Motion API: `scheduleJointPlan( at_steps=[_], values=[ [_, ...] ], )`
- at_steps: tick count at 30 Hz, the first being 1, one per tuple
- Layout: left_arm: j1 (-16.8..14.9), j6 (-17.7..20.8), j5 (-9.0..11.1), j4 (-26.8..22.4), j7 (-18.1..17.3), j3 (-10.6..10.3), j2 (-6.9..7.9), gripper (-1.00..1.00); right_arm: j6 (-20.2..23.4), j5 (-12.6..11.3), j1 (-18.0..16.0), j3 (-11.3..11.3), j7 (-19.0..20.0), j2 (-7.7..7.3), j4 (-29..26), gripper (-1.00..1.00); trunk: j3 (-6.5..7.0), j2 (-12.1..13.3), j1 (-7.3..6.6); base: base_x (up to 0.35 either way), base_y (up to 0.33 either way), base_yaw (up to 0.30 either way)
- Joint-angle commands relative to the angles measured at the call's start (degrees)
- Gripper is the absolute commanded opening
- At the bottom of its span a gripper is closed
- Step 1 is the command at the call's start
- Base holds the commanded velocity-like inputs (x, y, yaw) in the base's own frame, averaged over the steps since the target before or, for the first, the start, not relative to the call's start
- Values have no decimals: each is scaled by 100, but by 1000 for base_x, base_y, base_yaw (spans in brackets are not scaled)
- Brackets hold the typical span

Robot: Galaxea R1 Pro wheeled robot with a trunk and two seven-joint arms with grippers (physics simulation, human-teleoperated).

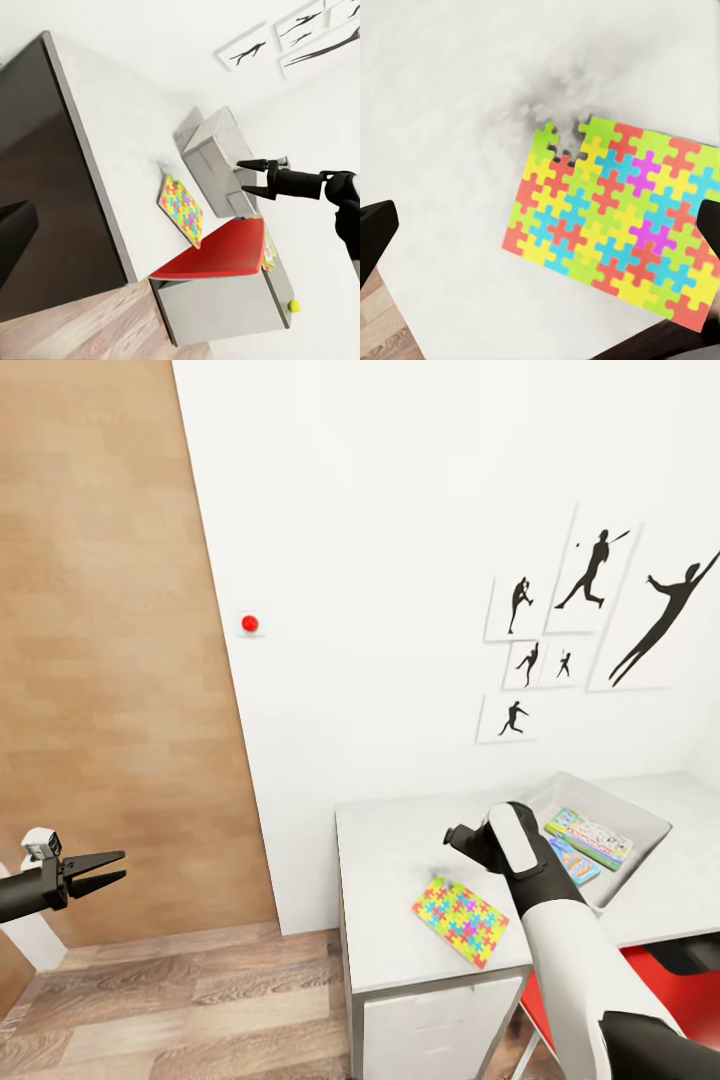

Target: Put all the toys in the child's room - the three board games (two on the bed and one on the table), the two jigsaw puzzles on the table, and the tennis ball on the table - inside the toy box on the table in the child's room.

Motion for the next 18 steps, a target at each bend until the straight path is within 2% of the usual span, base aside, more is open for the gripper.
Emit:
scheduleJointPlan(
  at_steps=[1, 12, 18],
  values=[
    [-5, 61, -5, 0, -25, -1, 2, 100, -29, -54, -6, -39, -59, 2, -6, 100, -24, -14, 4, 0, 0, 0],
    [-5, 60, -9, 0, -25, -1, 2, 100, -294, -24, -15, -81, -76, -11, -11, 100, -127, -14, 4, 78, -58, 0],
    [-5, 56, -9, 0, -25, -1, 2, 100, -330, -35, -9, -74, -76, -240, -7, 100, -184, -14, 4, 15, -15, 0]
  ],
)
